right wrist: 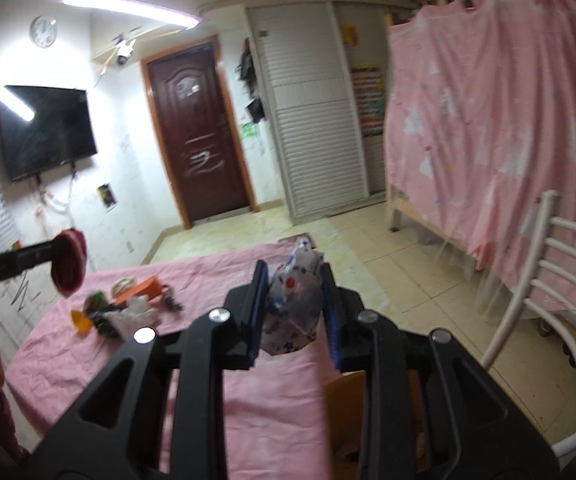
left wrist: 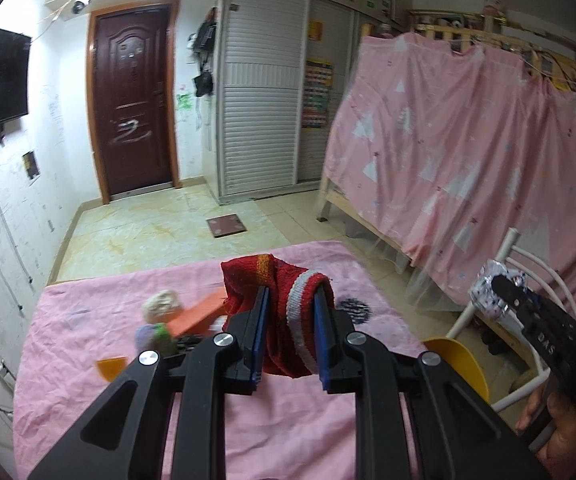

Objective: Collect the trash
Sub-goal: 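Carry both items to the yellow bin and open both tools over it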

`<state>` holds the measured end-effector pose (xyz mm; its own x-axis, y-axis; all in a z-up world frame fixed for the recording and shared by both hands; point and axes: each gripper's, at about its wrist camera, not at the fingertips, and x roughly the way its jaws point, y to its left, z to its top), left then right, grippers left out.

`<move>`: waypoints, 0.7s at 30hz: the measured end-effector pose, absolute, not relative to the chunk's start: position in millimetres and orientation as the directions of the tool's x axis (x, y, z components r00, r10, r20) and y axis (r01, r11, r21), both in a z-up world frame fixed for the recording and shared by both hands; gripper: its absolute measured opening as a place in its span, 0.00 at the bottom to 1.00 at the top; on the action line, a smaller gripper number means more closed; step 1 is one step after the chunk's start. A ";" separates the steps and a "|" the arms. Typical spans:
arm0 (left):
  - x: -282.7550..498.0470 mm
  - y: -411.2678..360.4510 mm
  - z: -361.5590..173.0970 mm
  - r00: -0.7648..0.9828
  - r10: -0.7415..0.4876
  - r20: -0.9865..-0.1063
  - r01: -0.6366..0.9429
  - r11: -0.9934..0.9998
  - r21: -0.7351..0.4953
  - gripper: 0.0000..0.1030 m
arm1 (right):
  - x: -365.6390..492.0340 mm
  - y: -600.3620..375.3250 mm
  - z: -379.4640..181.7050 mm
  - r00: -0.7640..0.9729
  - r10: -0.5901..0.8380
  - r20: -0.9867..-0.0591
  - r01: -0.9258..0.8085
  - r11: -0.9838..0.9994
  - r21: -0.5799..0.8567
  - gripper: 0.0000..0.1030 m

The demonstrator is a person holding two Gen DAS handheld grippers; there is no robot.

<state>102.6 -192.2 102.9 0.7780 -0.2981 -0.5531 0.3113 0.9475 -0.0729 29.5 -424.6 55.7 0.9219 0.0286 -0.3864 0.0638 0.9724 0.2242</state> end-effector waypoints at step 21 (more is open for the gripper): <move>64.5 -344.6 89.8 0.643 -0.496 -0.583 0.567 0.820 -0.073 0.13 | 9.2 -502.1 44.6 0.922 -0.143 -0.360 0.262 0.915 0.307 0.69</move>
